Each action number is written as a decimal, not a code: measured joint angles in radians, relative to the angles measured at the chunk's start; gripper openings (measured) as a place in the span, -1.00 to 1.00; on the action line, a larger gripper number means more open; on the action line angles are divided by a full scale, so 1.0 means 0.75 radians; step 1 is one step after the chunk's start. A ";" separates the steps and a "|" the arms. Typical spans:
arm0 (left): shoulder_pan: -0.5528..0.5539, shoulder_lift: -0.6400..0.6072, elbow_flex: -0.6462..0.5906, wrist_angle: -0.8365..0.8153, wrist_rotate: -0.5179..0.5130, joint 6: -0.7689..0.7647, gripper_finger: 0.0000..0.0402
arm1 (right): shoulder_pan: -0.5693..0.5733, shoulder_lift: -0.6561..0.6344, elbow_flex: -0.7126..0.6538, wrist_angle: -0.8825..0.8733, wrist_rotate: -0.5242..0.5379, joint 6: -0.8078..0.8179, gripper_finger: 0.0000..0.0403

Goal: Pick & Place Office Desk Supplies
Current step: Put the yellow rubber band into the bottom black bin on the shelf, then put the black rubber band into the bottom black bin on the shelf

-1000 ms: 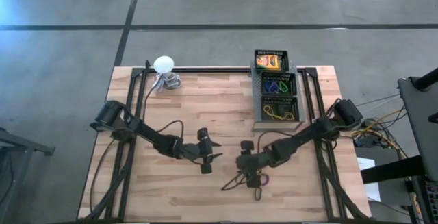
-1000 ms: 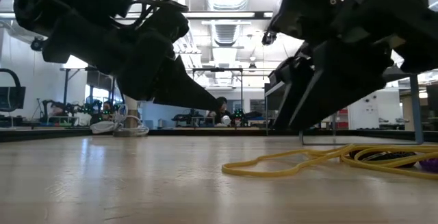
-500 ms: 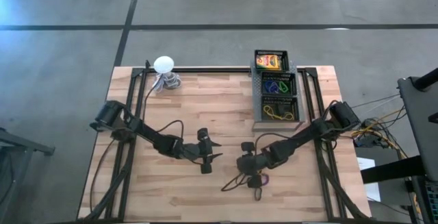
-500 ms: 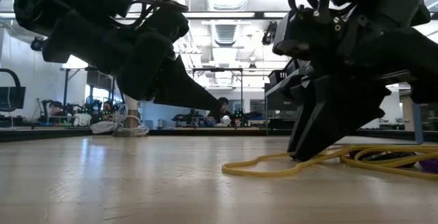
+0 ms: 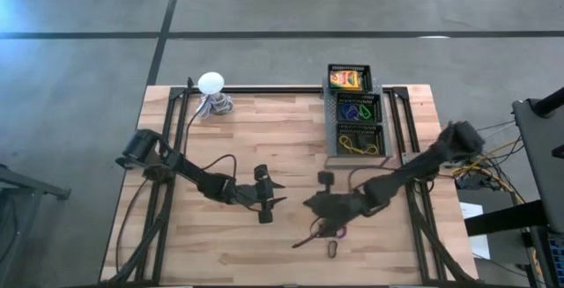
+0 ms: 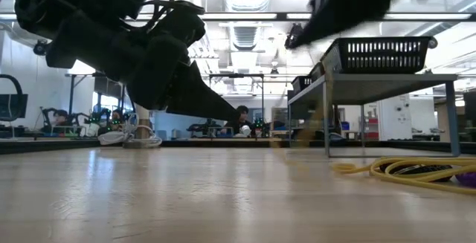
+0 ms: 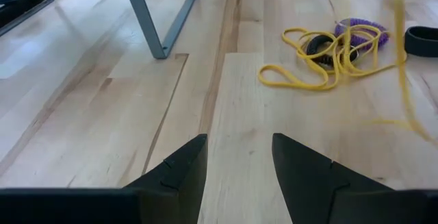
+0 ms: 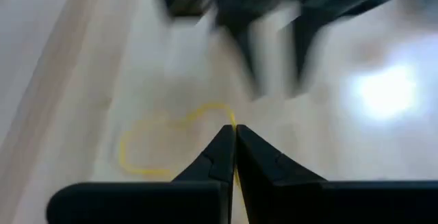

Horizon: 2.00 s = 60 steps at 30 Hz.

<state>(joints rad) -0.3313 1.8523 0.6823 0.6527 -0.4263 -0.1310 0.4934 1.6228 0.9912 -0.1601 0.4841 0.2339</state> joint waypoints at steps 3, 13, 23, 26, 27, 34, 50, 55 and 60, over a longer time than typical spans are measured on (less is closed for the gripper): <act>0.000 -0.001 0.000 -0.004 0.000 0.000 -0.16 | 0.047 -0.133 0.055 -0.197 0.268 0.049 -0.96; -0.001 -0.001 0.000 -0.010 0.001 -0.001 -0.16 | 0.009 -0.530 0.128 -0.594 0.821 0.121 -0.96; -0.001 -0.001 0.000 -0.025 0.001 -0.001 -0.16 | -0.128 -0.767 0.107 -0.911 0.893 0.270 -0.96; -0.001 -0.001 0.000 -0.025 0.001 -0.005 -0.16 | -0.150 -0.776 0.092 -1.041 0.891 0.372 -0.96; 0.000 -0.001 -0.001 -0.025 0.001 -0.005 -0.16 | -0.156 -0.777 0.084 -1.074 0.890 0.398 -0.96; 0.000 -0.001 -0.001 -0.029 0.001 -0.004 -0.16 | -0.163 -0.775 0.013 -1.121 0.844 0.495 -0.96; 0.000 -0.001 -0.001 -0.029 0.001 0.001 -0.16 | -0.133 -0.774 0.021 -0.988 0.672 0.593 -0.30; 0.000 -0.001 -0.001 -0.029 0.001 0.001 -0.16 | -0.038 -0.674 0.021 -0.669 0.376 0.407 -0.29; 0.000 -0.001 -0.001 -0.029 0.001 0.000 -0.16 | 0.081 -0.501 0.020 -0.574 0.173 0.409 -0.34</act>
<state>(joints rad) -0.3313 1.8519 0.6819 0.6308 -0.4259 -0.1310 0.5543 1.2475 1.0065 -0.5910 0.6139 0.5403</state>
